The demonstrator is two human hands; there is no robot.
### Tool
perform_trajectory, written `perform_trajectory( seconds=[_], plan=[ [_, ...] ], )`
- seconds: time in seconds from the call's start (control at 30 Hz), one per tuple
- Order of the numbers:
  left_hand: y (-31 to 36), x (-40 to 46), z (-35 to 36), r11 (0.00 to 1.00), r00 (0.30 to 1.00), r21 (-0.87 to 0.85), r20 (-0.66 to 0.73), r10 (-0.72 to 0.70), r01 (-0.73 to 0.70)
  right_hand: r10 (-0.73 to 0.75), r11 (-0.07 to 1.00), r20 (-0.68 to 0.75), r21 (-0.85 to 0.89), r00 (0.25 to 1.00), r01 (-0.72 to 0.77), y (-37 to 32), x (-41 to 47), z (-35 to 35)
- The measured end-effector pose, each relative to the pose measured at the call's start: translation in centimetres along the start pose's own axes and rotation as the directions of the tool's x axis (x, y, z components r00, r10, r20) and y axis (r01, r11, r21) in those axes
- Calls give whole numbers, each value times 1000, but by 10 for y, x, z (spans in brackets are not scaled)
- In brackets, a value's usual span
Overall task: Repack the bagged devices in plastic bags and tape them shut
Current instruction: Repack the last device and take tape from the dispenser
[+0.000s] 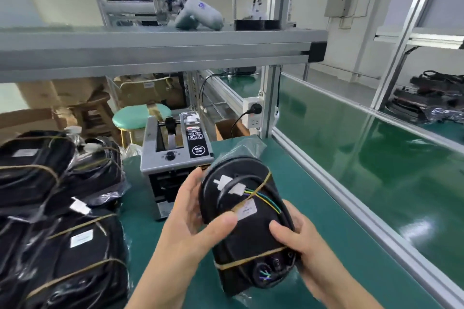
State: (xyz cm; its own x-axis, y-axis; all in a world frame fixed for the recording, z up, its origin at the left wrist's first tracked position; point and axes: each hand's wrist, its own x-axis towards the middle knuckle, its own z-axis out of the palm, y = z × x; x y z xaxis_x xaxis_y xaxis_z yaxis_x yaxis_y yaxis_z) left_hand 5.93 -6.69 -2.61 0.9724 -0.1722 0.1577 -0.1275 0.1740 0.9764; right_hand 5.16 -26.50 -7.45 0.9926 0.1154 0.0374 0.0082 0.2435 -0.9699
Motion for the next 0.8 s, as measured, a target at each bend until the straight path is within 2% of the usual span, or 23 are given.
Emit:
perform_trajectory(
  seconds=[0.1, 0.23, 0.3, 0.37, 0.4, 0.47, 0.53, 0.6, 0.67, 0.8],
  plan=[
    [7, -4, -12, 999, 999, -31, -20, 39, -40, -28, 999, 95, 37, 995, 25, 13, 3, 21],
    [8, -12, -31, 992, 989, 16, -72, 129, -129, -27, 1000, 185, -8, 982, 29, 21, 9, 36],
    [4, -16, -36, 981, 975, 60, -115, 189, -183, -2, 998, 218, -53, 976, 14, 20, 12, 42],
    [-2, -21, -38, 960, 949, 140, -170, 265, -243, 8, 984, 211, -173, 978, 30, 17, 14, 49],
    [-5, -24, -37, 943, 929, 193, -204, 308, -270, -13, 961, 172, -269, 985, 60, 16, 14, 54],
    [-12, -28, -33, 896, 872, 326, -284, 398, -303, -113, 888, -19, -450, 993, 92, 16, 11, 65],
    [-17, -31, -26, 839, 797, 445, -358, 487, -313, -279, 853, -198, -500, 940, 148, 13, -1, 83],
    [-20, -34, -20, 802, 721, 520, -429, 544, -295, -313, 875, -203, -442, 928, 198, 9, -14, 103],
    [-21, -37, -15, 793, 681, 543, -470, 561, -278, -232, 920, -114, -348, 966, 180, 7, -21, 119],
    [-16, -47, -2, 725, 681, 649, -425, 597, -230, -142, 969, 82, -192, 986, 155, 0, -18, 126]
  ],
)
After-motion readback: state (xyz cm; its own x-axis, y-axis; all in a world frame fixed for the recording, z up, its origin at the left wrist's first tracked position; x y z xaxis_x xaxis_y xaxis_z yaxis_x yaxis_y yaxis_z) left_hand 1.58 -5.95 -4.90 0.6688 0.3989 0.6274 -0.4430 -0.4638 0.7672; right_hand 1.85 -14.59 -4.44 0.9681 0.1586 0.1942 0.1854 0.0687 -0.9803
